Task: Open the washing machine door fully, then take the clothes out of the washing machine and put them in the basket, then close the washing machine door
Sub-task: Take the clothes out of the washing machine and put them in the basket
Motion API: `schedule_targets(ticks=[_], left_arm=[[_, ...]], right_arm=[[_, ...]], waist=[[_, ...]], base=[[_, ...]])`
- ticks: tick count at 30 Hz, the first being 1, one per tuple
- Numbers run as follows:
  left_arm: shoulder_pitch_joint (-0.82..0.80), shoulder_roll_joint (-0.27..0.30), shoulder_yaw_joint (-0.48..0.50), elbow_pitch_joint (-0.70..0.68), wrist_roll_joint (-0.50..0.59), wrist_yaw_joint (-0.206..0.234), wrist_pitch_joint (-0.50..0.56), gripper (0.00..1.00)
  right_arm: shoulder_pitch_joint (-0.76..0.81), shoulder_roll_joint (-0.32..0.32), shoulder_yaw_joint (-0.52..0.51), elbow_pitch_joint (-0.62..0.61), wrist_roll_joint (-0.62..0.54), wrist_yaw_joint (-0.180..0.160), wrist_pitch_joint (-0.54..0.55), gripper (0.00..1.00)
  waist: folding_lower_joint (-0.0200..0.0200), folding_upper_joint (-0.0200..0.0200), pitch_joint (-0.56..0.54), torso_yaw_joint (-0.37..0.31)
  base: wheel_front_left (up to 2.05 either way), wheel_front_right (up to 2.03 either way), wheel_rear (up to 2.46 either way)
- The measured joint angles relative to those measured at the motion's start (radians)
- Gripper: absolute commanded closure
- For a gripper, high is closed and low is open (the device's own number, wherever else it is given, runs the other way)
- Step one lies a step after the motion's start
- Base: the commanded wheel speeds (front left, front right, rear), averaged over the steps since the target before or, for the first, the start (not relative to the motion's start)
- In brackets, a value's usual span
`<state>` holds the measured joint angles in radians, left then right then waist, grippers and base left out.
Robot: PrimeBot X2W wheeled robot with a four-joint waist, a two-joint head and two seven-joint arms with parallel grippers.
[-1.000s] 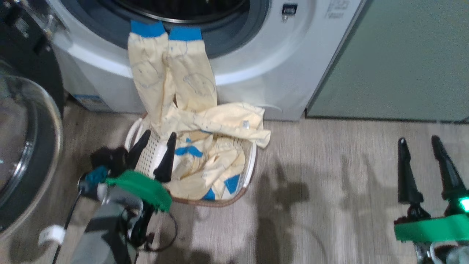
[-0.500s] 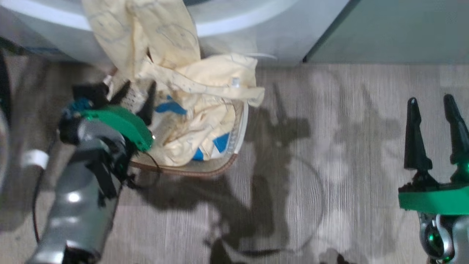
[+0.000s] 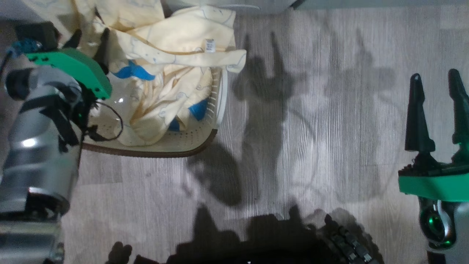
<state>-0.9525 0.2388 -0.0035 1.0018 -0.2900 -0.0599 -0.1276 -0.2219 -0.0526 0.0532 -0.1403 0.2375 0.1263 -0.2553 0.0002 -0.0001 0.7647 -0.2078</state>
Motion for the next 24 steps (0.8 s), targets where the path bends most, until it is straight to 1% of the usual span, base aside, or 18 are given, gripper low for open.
schedule_targets(ticks=[5, 9, 11, 19, 20, 21, 22, 24], left_arm=[[-0.048, 0.024, -0.008, 0.042, 0.01, 0.002, 0.0, 0.0], [-0.091, 0.049, -0.023, 0.083, 0.022, 0.02, 0.0, 0.0], [-0.108, 0.06, -0.03, 0.103, 0.034, 0.02, 0.002, 0.0], [-0.174, 0.064, -0.04, 0.154, 0.034, 0.017, 0.004, 0.0], [-0.18, 0.064, -0.043, 0.162, 0.034, 0.012, 0.004, 0.14], [-0.184, 0.064, -0.046, 0.17, 0.034, 0.01, 0.004, 0.55], [-0.186, 0.064, -0.049, 0.175, 0.034, 0.009, 0.004, 1.0], [-0.187, 0.063, -0.058, 0.185, 0.034, 0.009, -0.002, 1.0]], right_arm=[[-0.016, 0.001, 0.011, -0.003, 0.007, 0.0, 0.0, 0.0], [-0.019, 0.002, 0.022, -0.005, 0.02, 0.0, 0.0, 0.0], [-0.023, 0.002, 0.03, -0.007, 0.024, 0.0, 0.0, 0.0], [-0.033, 0.003, 0.043, -0.014, 0.034, 0.0, 0.0, 0.0], [-0.033, 0.003, 0.044, -0.014, 0.036, 0.0, 0.0, 0.0], [-0.033, 0.003, 0.044, -0.014, 0.036, 0.0, 0.0, 0.0], [-0.033, 0.003, 0.044, -0.014, 0.036, 0.0, 0.0, 0.0], [-0.034, 0.003, 0.044, -0.013, 0.036, 0.0, 0.0, 0.0]], waist=[[-0.0001, 0.0, 0.035, -0.018], [-0.0001, 0.0, 0.059, -0.036], [-0.0001, 0.0, 0.068, -0.045], [-0.0001, 0.0, 0.1, -0.069], [-0.0001, 0.0, 0.101, -0.071], [-0.0002, 0.0, 0.102, -0.072], [-0.0002, 0.0, 0.104, -0.073], [-0.0002, 0.0, 0.104, -0.073]], base=[[0.0, 0.0, 0.0], [0.0, 0.0, 0.0], [0.0, 0.0, 0.0], [0.0, 0.0, 0.0], [0.0, 0.0, 0.0], [0.0, 0.0, 0.0], [0.0, 0.0, 0.0], [0.0, 0.0, 0.0]])
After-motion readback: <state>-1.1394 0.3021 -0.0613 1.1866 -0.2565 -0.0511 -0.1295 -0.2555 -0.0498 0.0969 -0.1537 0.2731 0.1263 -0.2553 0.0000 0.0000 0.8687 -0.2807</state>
